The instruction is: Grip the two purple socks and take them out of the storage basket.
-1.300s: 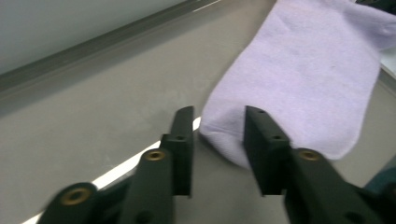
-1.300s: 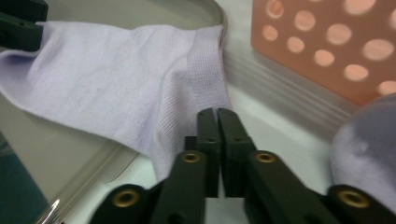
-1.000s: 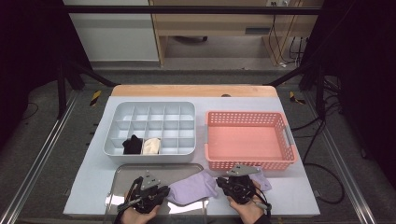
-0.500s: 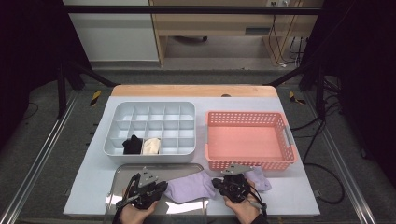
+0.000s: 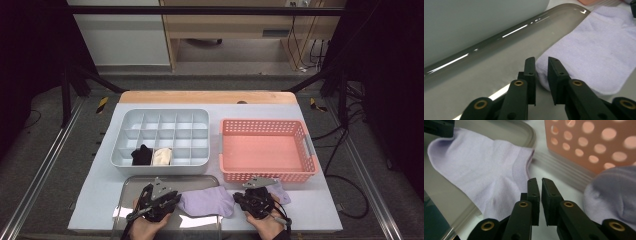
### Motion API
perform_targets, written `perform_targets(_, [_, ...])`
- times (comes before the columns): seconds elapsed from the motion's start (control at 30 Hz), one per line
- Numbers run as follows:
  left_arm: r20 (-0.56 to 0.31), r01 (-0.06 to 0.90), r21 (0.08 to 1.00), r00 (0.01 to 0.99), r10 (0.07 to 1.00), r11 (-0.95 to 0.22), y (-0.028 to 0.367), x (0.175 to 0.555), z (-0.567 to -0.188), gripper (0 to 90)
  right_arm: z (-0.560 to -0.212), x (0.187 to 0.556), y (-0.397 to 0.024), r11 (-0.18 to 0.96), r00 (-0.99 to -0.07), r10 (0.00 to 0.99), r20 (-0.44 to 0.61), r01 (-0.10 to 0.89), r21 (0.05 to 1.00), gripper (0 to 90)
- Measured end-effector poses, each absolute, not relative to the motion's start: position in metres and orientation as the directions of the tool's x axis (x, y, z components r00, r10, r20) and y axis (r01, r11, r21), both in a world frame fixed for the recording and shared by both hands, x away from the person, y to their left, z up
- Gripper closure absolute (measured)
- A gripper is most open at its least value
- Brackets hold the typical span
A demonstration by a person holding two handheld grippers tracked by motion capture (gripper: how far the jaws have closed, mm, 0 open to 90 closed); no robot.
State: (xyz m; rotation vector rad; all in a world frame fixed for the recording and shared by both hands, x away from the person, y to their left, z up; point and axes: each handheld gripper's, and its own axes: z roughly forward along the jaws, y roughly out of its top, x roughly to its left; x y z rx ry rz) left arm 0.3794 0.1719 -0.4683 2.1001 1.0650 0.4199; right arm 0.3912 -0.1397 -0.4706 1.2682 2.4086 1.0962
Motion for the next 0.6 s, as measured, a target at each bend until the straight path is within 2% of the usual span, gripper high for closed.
perform_targets(0.13, [-0.053,0.566,0.731,0.604,0.795,-0.381,0.178,0.376,-0.467,70.1,-0.463,0.390,-0.147,0.313,-0.590,0.793,0.150,0.607,0.730,80.1])
perform_targets(0.27, [-0.051,0.572,0.718,0.611,0.790,-0.396,0.181,0.374,-0.469,70.9,-0.453,0.389,-0.165,0.241,-0.549,0.819,0.164,0.590,0.771,75.5])
perform_targets(0.47, [-0.046,0.579,0.705,0.614,0.788,-0.409,0.179,0.372,-0.470,71.0,-0.447,0.389,-0.182,0.219,-0.506,0.849,0.152,0.599,0.770,71.5])
perform_targets(0.6, [-0.045,0.571,0.715,0.613,0.788,-0.404,0.182,0.370,-0.465,67.5,-0.451,0.387,-0.194,0.210,-0.476,0.867,0.151,0.621,0.755,70.2])
